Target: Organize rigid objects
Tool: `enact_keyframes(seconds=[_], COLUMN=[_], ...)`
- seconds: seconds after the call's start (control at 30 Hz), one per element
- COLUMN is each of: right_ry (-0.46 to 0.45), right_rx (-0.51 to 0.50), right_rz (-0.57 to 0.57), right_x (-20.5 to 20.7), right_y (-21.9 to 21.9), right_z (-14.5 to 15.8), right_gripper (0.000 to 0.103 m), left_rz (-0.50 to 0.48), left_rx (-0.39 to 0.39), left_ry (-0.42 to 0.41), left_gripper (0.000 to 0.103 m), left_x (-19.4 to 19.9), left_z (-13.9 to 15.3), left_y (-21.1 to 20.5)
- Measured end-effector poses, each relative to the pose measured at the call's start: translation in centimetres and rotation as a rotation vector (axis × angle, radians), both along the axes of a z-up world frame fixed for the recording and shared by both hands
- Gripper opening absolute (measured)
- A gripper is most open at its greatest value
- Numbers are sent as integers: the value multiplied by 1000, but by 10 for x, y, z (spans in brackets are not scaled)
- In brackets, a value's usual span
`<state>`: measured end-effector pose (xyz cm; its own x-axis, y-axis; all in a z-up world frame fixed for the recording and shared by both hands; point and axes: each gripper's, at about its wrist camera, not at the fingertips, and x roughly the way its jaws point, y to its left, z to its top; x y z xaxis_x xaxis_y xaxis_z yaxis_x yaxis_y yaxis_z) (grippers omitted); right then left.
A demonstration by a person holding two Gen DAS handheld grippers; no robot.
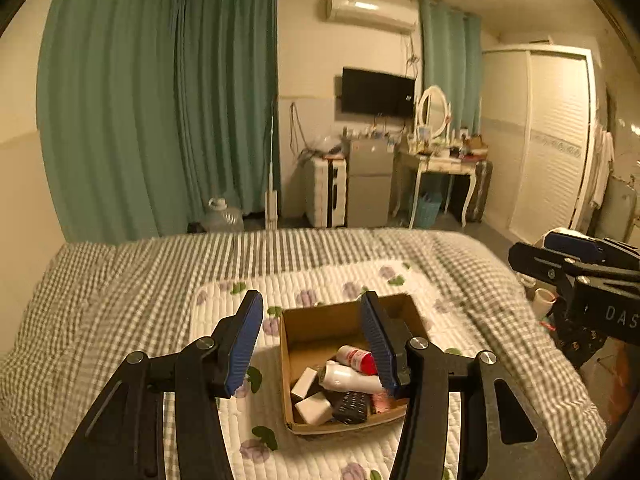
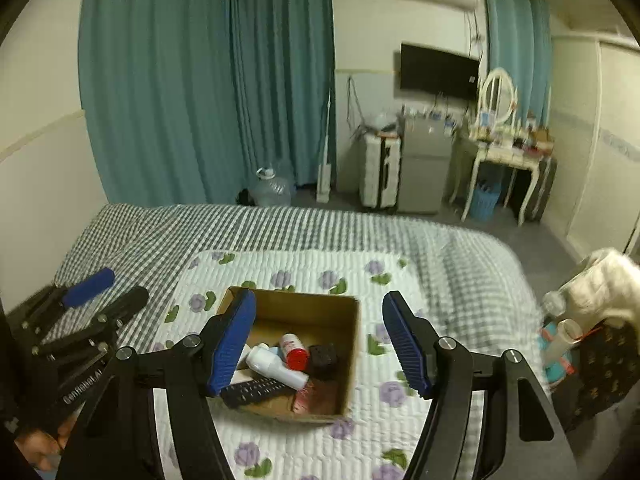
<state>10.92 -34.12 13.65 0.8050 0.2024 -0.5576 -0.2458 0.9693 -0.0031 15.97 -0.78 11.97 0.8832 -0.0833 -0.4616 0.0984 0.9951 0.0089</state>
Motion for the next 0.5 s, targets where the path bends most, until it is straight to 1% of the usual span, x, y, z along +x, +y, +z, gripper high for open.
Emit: enact_keyframes(seconds=[0.1,0.2,0.27,0.33,0.4,0.43,0.47,0.5], right_ry=[-34,-68,-68,-73,-78,-80,-81,-85], right_rx=[-23,-24,-1,20,41,51,66,76], right_rz=[0,-12,-27,-41,-50,-49,-42,-35], right_x=[-34,-59,-74,-84,-91,-93,-93,-92], right_y=[-4,-9,-14,-18,-21,-23,-23,-25], right_z=[19,24,21,14,3,-2,-10,-16], right_gripper=[66,66,67,72,80,83,92,98], left_rz=[-5,-17,-14,-10,-7,-1,3,9], left_rx=[26,17,9,5,8,13,22,32], left_ry=[-24,-41,-55,-64,-68,-66,-61,-59], left_gripper=[53,55,65,70,72,79,90,94], left_x=[-25,-46,-59,-69,-74,-75,-74,-74], left_z=[14,19,16,9,-3,-9,-17,-25], left_y=[-3,-3,-2,-2,-4,-5,-7,-8])
